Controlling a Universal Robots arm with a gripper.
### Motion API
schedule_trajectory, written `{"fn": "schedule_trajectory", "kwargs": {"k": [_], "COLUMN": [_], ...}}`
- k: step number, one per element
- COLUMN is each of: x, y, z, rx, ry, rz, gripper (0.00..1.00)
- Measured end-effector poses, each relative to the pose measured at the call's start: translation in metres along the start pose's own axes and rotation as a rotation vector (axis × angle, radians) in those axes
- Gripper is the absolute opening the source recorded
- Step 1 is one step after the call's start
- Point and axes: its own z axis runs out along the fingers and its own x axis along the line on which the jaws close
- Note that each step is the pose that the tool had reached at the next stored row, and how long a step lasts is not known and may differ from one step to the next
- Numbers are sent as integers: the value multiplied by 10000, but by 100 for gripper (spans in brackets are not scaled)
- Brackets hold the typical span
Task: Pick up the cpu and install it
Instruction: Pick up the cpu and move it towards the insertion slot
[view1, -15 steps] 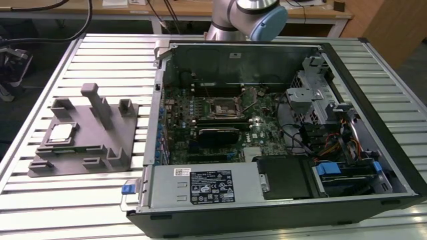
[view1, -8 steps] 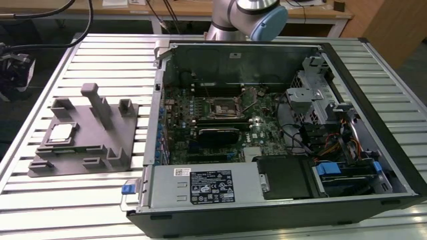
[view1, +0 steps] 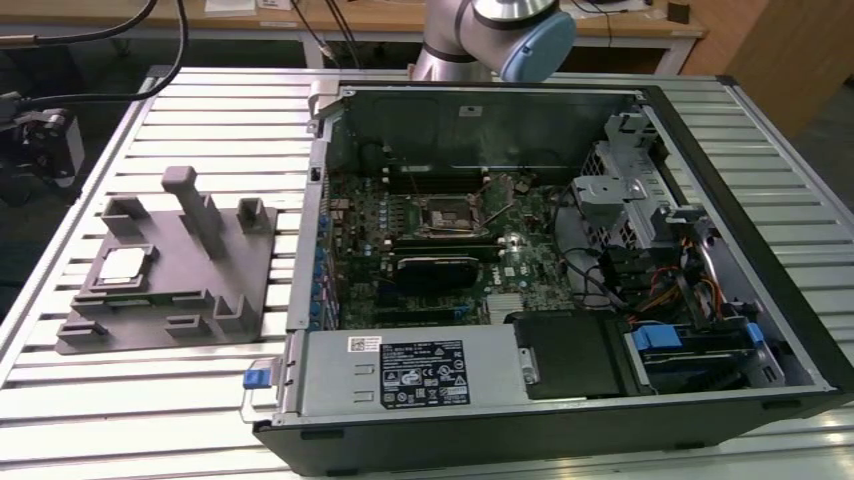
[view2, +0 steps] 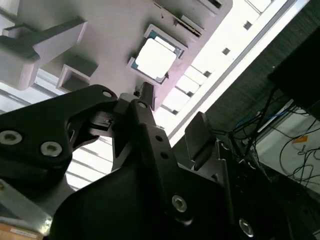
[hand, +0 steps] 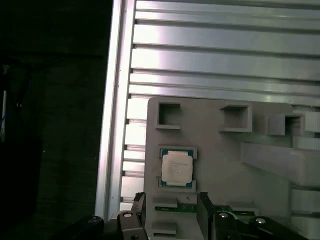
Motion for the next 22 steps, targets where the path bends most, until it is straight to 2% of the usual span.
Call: {"fn": "schedule_trajectory", "kwargs": {"k": [4,13,15,22], "x": [-1,-4,-4,-9], "y": [-3,-11,-13,-19], "z": [41,143,171,299], "rx": [20,46,46,46], "ry": [18,-229,-254,-257], "rz": [-645,-613,-544,-522], "gripper": [53,53,53,53]}}
